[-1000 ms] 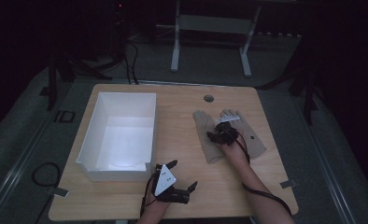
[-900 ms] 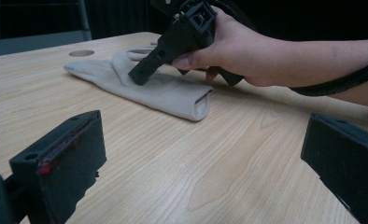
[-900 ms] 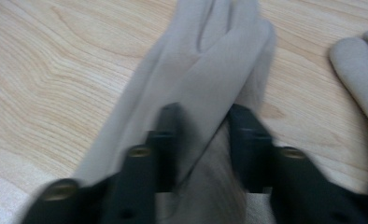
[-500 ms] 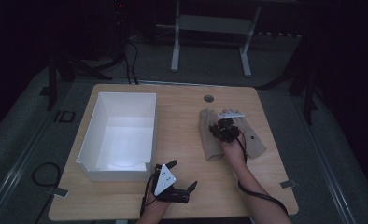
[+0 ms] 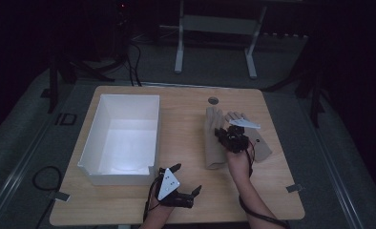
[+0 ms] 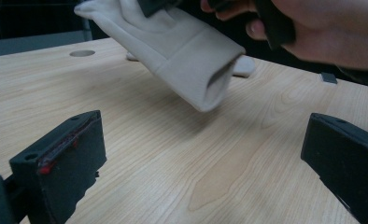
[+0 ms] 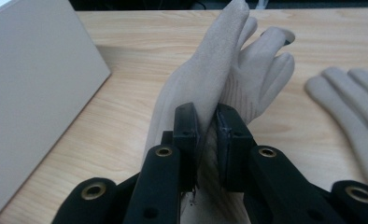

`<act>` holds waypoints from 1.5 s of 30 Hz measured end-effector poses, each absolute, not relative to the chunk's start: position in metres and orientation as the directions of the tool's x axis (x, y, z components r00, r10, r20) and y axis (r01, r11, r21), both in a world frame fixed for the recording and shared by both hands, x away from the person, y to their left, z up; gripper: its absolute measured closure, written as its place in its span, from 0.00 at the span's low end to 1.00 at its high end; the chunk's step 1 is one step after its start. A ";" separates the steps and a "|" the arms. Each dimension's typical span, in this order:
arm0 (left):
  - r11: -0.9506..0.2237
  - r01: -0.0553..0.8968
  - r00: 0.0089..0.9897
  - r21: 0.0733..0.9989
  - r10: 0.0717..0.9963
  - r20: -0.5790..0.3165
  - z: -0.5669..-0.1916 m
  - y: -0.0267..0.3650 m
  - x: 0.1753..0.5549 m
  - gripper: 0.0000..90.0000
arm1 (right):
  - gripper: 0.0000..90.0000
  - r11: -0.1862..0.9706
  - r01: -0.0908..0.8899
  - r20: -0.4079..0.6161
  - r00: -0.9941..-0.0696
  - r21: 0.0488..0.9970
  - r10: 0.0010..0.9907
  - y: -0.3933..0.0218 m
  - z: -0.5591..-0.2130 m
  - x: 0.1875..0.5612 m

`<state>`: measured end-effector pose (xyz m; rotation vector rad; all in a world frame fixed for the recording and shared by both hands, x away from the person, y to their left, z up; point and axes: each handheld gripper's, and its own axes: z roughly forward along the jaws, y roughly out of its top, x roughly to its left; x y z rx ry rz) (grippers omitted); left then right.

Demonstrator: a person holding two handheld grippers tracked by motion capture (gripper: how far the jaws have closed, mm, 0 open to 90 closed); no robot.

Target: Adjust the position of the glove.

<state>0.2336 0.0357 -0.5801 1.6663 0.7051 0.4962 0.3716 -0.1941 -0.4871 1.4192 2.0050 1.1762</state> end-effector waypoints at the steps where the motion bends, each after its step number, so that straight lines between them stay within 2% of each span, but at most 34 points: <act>1: -0.117 0.181 0.726 0.976 0.685 -0.053 -0.580 0.036 0.234 0.00 | 0.89 0.112 0.558 0.144 -0.395 0.822 0.907 -0.193 -0.490 0.369; 8: -0.115 0.183 0.728 0.976 0.683 -0.056 -0.580 0.036 0.234 0.00 | 0.89 0.100 0.583 0.148 -0.363 0.807 0.920 -0.185 -0.522 0.363; 17: -0.114 0.186 0.732 0.976 0.679 -0.060 -0.580 0.036 0.234 0.00 | 0.88 0.167 0.624 0.076 -0.344 0.763 0.936 -0.179 -0.550 0.379; 22: -0.118 0.183 0.733 0.976 0.678 -0.055 -0.580 0.036 0.234 0.00 | 0.84 0.198 0.635 0.049 -0.350 0.747 0.936 -0.181 -0.566 0.386; 24: -0.117 0.183 0.733 0.976 0.678 -0.056 -0.580 0.036 0.234 0.00 | 0.80 0.196 0.633 0.052 -0.351 0.749 0.935 -0.181 -0.566 0.385; 27: -0.119 0.181 0.732 0.976 0.679 -0.053 -0.580 0.036 0.234 0.00 | 0.68 0.189 0.631 0.059 -0.351 0.752 0.935 -0.181 -0.562 0.385; 29: -0.119 0.180 0.732 0.976 0.679 -0.052 -0.580 0.036 0.234 0.00 | 0.65 0.192 0.629 0.056 -0.353 0.753 0.934 -0.181 -0.560 0.384; 31: -0.119 0.181 0.732 0.976 0.679 -0.053 -0.580 0.036 0.234 0.00 | 0.59 0.294 0.581 -0.029 -0.420 0.759 0.907 -0.184 -0.552 0.384; 34: -0.118 0.181 0.733 0.976 0.678 -0.054 -0.580 0.036 0.234 0.00 | 0.61 0.351 0.563 -0.057 -0.472 0.748 0.880 -0.190 -0.544 0.385; 36: -0.117 0.183 0.734 0.976 0.677 -0.057 -0.580 0.036 0.234 0.00 | 0.64 0.336 0.568 -0.030 -0.480 0.751 0.877 -0.196 -0.536 0.385; 38: -0.117 0.184 0.735 0.976 0.676 -0.057 -0.580 0.036 0.234 0.00 | 0.62 0.327 0.561 -0.024 -0.480 0.761 0.877 -0.204 -0.527 0.384; 40: -0.116 0.185 0.734 0.976 0.676 -0.059 -0.580 0.036 0.234 0.00 | 0.68 0.318 0.547 -0.008 -0.494 0.774 0.869 -0.212 -0.519 0.383; 45: -0.112 0.184 0.733 0.976 0.678 -0.060 -0.580 0.035 0.234 0.00 | 0.63 0.340 0.498 -0.055 -0.501 0.798 0.863 -0.229 -0.503 0.382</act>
